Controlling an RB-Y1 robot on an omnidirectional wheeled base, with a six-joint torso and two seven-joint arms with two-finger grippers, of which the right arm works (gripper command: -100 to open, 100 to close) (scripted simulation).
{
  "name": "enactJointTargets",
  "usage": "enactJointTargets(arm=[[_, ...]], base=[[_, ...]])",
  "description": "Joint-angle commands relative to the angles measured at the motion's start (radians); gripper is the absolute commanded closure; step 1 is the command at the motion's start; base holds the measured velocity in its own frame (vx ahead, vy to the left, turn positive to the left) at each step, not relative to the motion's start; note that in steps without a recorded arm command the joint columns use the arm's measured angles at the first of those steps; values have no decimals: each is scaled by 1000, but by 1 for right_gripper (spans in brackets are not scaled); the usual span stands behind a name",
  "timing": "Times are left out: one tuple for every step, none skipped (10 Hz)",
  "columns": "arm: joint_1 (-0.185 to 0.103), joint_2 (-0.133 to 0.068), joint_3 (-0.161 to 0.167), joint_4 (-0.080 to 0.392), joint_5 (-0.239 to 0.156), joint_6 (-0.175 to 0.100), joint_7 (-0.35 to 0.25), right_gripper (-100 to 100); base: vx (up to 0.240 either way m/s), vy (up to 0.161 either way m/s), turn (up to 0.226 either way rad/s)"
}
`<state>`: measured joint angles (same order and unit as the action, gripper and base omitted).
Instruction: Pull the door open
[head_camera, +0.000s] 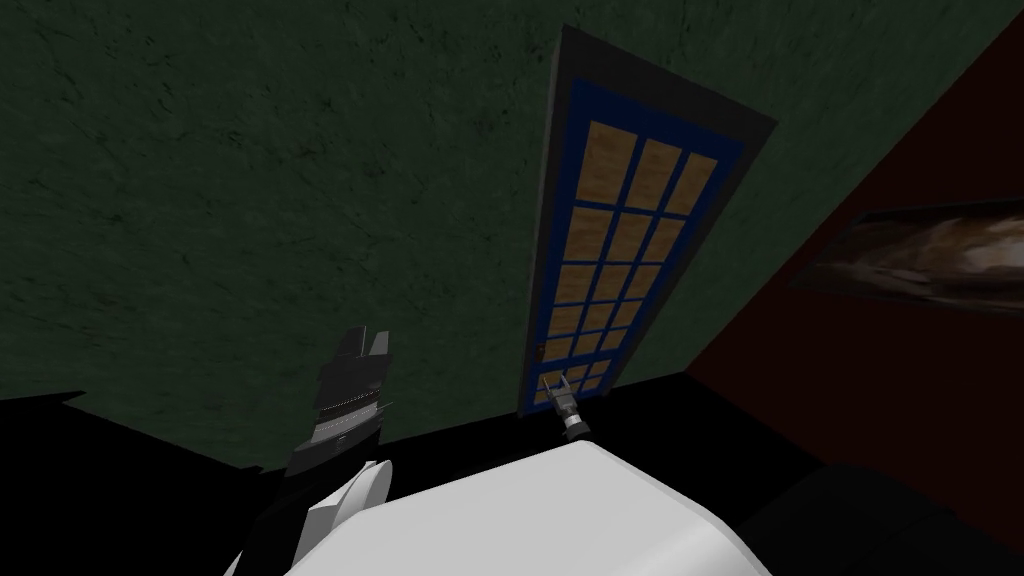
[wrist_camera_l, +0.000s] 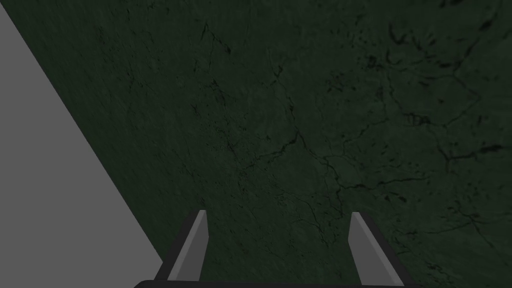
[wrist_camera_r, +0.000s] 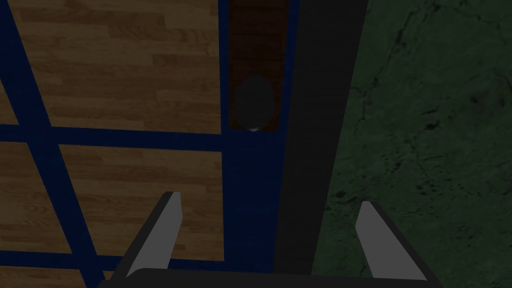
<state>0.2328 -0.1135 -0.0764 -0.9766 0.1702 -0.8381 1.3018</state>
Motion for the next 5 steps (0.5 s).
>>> enactJointTargets(arm=[[0, 0, 0, 0, 0, 0, 0, -100], [-10, 1, -26, 15, -15, 1, 15, -100], [-18, 2, -48, 26, -29, 2, 24, -100], [-29, 3, -75, 40, -45, 4, 36, -100], [-34, 3, -90, 48, -54, 4, 42, -100]], base=[[51, -32, 10], [1, 2, 272], [-10, 2, 423], [-11, -3, 390], [-6, -9, 257]])
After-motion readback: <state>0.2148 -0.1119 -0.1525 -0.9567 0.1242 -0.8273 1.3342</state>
